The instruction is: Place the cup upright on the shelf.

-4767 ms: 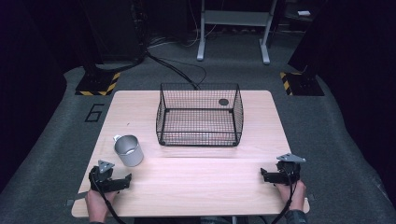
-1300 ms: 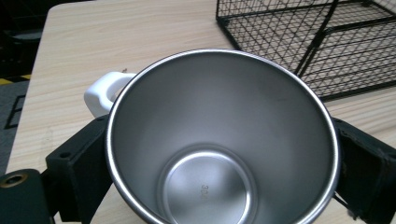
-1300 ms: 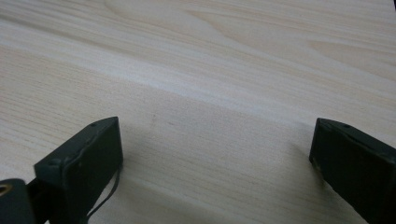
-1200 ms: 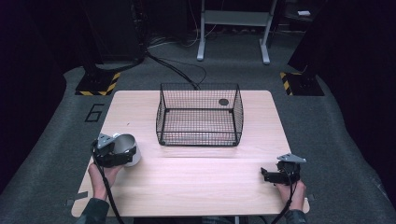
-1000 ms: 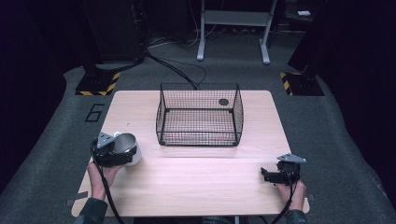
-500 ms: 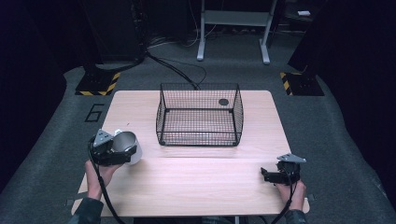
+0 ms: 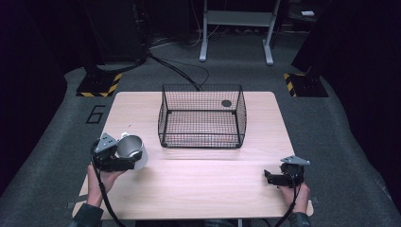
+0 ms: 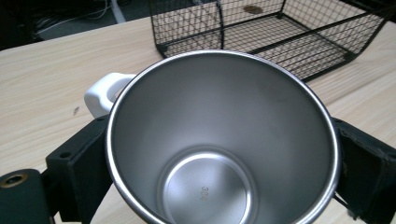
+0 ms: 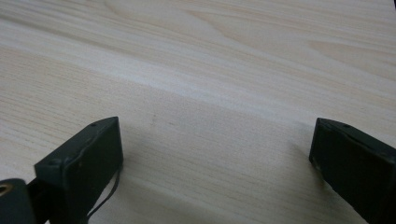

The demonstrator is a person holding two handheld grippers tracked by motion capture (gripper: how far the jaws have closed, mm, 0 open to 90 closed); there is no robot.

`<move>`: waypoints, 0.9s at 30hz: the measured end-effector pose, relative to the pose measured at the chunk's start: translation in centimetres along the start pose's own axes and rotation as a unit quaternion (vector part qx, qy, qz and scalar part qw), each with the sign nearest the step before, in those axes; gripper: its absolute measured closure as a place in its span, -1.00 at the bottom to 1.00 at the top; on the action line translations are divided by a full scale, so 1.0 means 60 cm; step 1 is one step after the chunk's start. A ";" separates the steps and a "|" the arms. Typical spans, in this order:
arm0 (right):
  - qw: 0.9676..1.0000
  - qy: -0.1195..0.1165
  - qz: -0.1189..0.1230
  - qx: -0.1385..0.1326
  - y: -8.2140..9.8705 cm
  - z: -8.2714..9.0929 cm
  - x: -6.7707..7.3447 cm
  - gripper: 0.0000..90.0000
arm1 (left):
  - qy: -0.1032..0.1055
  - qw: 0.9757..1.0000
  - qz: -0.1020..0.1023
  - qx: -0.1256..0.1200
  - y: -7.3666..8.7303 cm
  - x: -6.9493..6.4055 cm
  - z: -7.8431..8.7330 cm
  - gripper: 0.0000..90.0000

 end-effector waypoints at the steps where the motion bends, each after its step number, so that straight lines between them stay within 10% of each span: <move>1: 1.000 -0.001 0.001 0.000 0.000 0.000 0.001 -0.95 | 0.003 1.000 -0.002 -0.001 -0.001 -0.002 0.000 -0.85; 27: 1.000 -0.003 0.004 0.001 0.000 -0.001 0.002 -0.95 | 0.071 0.996 -0.049 -0.001 -0.021 -0.084 0.011 -0.85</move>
Point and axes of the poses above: each handheld gripper's, and its own axes: z roughly backward along the jaws, y roughly out of its underside, x roughly to its left, the point moved 10 cm from there along -z, roughly forward along the jaws, and after that the axes turned 8 degrees about -y, right-handed, at the moved point
